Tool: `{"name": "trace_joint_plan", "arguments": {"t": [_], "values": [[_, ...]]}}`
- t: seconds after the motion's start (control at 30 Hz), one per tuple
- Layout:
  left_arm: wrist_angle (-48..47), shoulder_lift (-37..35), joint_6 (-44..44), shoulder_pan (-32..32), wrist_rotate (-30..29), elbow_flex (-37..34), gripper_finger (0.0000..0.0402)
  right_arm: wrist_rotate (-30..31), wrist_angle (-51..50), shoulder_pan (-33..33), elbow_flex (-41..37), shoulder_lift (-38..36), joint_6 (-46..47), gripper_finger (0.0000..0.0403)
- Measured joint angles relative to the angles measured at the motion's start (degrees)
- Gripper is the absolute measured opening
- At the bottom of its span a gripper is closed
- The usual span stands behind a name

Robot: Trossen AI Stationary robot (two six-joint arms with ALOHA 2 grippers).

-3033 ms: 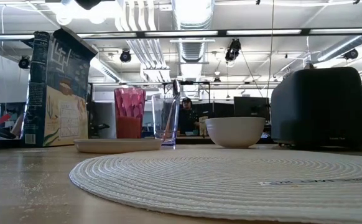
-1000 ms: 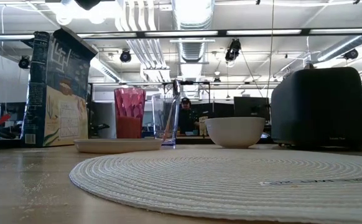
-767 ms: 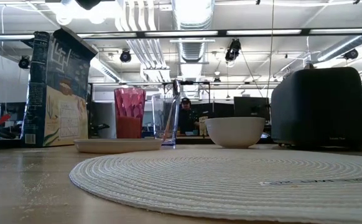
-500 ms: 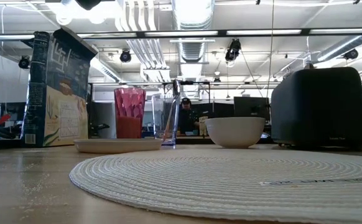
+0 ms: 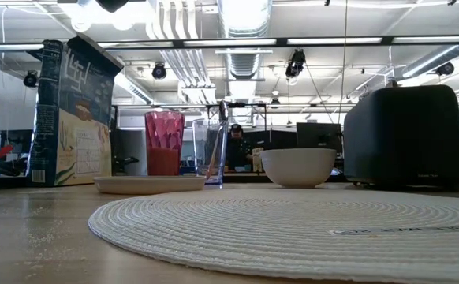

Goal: Arrange a breakfast setting
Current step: Remove the orange bin from the white placemat, then adjust the white table mat

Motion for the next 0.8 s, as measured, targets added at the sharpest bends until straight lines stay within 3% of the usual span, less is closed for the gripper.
{"name": "trace_joint_plan", "arguments": {"t": [0.53,0.63,0.8], "values": [[0.0,0.4,0.4,0.0,0.0,0.0,0.0128,0.8,-7.7,0.6,3.7,-3.1,4.6,0.0131],[0.0,1.3,0.4,0.0,0.0,0.0,0.0128,5.6,-7.2,0.6,5.8,-3.0,5.2,0.0128],[0.1,3.3,-0.3,0.0,2.6,0.0,0.0128,19.0,-3.1,-0.4,9.4,-2.5,5.0,0.0125]]}}
